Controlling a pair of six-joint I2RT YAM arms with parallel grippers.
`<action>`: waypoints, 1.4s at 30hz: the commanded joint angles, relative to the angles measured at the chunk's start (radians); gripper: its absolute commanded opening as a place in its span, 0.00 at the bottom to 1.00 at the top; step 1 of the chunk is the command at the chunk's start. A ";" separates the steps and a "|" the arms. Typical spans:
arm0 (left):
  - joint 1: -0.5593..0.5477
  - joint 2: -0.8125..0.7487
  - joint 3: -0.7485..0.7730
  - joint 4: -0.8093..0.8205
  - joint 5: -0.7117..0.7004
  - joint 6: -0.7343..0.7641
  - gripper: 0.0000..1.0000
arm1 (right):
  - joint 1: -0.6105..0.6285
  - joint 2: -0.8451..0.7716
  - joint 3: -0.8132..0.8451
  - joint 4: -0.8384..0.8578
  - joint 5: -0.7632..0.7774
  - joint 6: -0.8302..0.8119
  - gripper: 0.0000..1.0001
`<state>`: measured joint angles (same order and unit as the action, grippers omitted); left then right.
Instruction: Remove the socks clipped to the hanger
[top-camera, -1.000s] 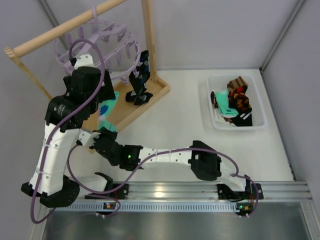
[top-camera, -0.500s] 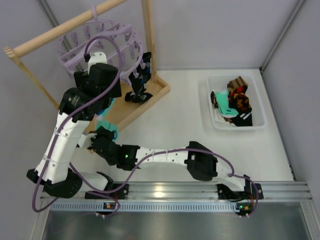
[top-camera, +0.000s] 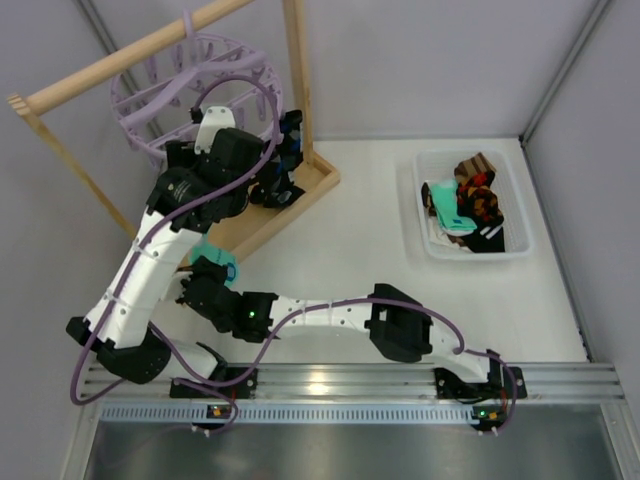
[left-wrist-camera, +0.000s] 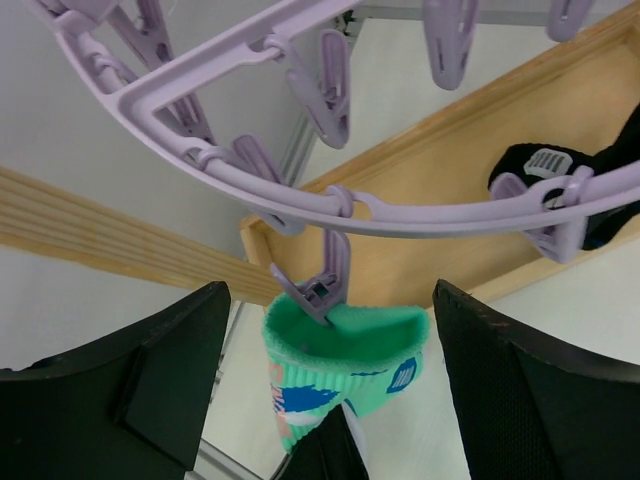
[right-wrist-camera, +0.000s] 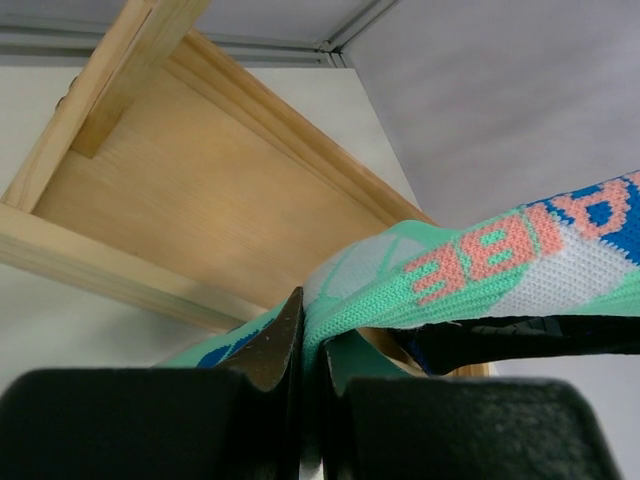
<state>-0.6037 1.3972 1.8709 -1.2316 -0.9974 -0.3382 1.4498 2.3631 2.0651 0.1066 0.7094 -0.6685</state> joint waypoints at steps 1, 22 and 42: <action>0.001 0.003 -0.018 -0.019 -0.105 -0.005 0.86 | 0.041 -0.021 0.049 0.018 -0.059 -0.034 0.00; 0.004 0.063 -0.081 -0.006 -0.257 -0.091 0.66 | 0.061 -0.070 -0.016 0.058 -0.091 -0.042 0.00; 0.032 0.071 -0.088 -0.002 -0.254 -0.119 0.29 | 0.064 -0.117 -0.077 0.091 -0.102 -0.029 0.00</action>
<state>-0.5838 1.4467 1.7889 -1.2304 -1.2430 -0.4496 1.4502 2.3325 1.9869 0.1314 0.6689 -0.6811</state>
